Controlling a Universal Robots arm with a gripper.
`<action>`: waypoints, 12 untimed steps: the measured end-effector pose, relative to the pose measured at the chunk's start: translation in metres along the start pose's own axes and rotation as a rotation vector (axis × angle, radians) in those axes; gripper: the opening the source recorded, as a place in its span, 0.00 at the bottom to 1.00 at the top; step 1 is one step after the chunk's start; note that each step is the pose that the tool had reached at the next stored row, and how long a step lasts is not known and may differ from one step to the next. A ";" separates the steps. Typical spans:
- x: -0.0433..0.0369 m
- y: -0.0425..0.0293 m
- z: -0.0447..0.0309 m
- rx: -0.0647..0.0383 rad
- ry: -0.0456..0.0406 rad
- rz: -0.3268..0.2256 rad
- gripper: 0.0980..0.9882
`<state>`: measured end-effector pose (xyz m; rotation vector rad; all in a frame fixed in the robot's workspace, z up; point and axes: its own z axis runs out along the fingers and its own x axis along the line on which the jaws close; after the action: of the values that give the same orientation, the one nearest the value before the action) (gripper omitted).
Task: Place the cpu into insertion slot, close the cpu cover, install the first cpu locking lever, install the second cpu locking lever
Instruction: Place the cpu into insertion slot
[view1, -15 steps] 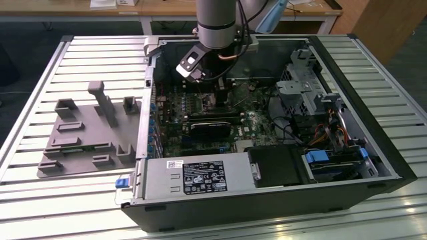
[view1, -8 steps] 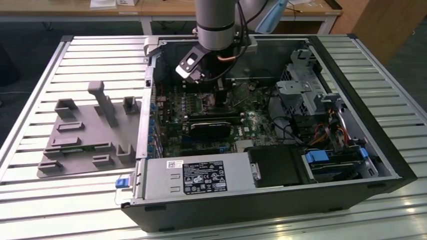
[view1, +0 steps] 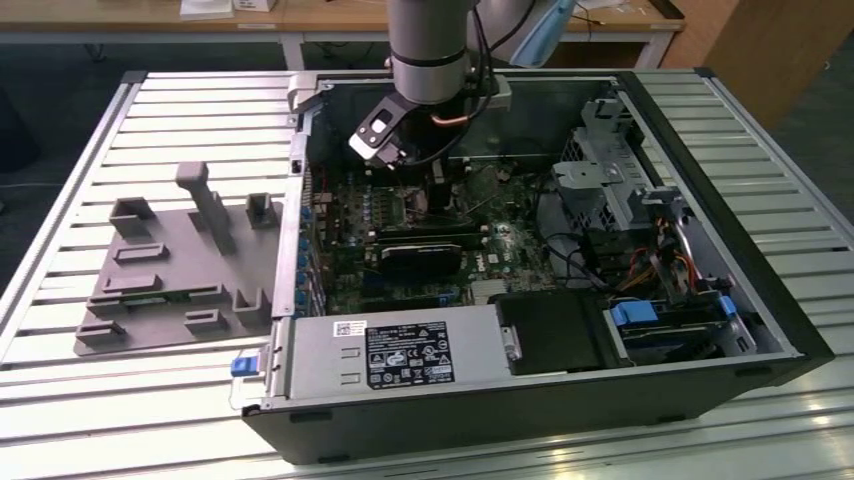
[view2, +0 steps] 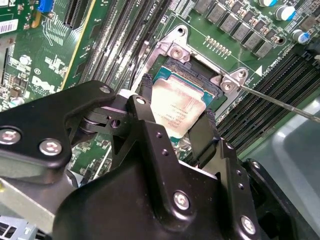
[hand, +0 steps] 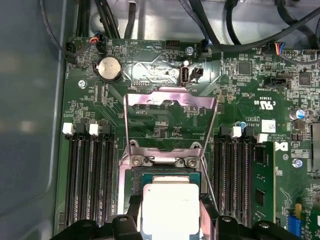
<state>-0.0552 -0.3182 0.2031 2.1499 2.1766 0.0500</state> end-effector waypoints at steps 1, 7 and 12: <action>0.0002 -0.0001 0.0008 0.000 0.0000 0.001 0.49; 0.0018 -0.0004 0.0042 0.000 -0.0002 0.003 0.49; 0.0040 -0.0006 0.0069 0.000 -0.0006 0.010 0.49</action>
<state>-0.0554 -0.3144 0.1960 2.1607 2.1658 0.0497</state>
